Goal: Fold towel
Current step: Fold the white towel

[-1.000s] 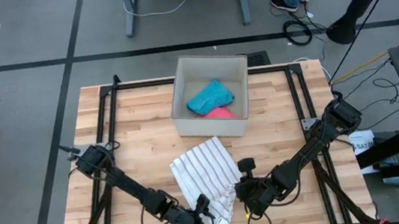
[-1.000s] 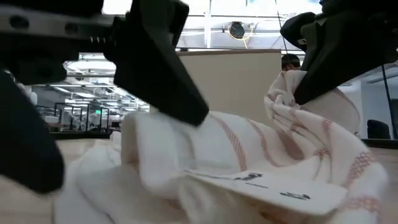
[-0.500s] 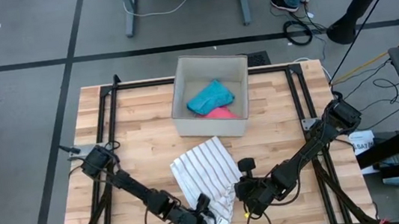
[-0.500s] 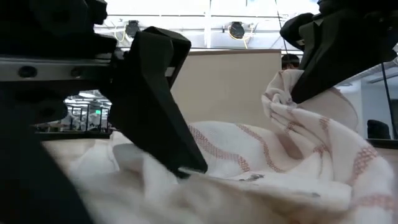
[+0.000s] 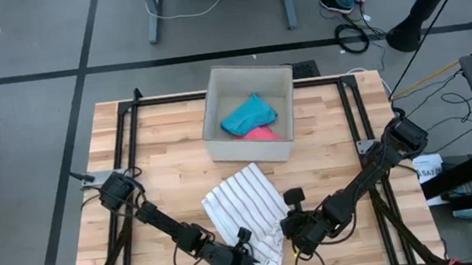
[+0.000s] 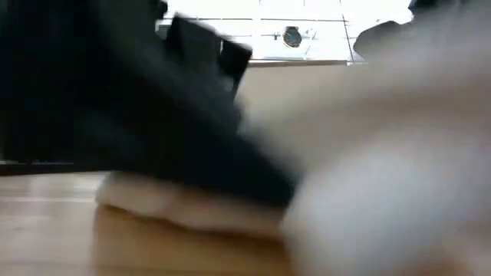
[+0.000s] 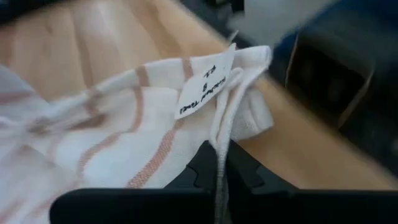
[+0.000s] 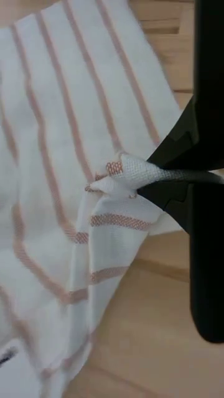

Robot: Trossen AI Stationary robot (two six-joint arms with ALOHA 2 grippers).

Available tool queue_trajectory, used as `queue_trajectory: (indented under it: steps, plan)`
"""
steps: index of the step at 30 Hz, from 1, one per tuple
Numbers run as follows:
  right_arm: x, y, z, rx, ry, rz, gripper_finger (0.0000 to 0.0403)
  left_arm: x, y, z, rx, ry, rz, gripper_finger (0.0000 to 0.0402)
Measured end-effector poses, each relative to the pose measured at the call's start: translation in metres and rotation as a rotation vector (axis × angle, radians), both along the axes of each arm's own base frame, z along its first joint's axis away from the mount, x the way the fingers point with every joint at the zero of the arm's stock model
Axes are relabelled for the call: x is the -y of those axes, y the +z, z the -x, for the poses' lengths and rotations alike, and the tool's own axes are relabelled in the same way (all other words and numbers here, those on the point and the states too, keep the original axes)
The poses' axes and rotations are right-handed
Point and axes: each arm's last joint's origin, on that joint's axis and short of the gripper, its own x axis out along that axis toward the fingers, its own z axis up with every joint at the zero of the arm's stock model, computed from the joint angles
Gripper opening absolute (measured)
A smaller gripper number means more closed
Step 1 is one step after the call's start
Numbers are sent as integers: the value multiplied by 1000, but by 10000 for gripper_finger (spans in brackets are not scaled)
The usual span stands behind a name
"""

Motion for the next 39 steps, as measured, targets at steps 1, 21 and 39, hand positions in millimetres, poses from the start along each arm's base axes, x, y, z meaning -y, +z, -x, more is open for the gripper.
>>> queue_trajectory:
  steps: [1,21,39]
  plan:
    - [-1,2,3,-10,11,-3,0,3,3,0,26,11,20,10]
    - [19,109,48,271,180,-51,0,39,48,28,513,533,-62,9]
    - [98,88,-5,148,-34,85,44,20,46,32,525,1140,-186,25]
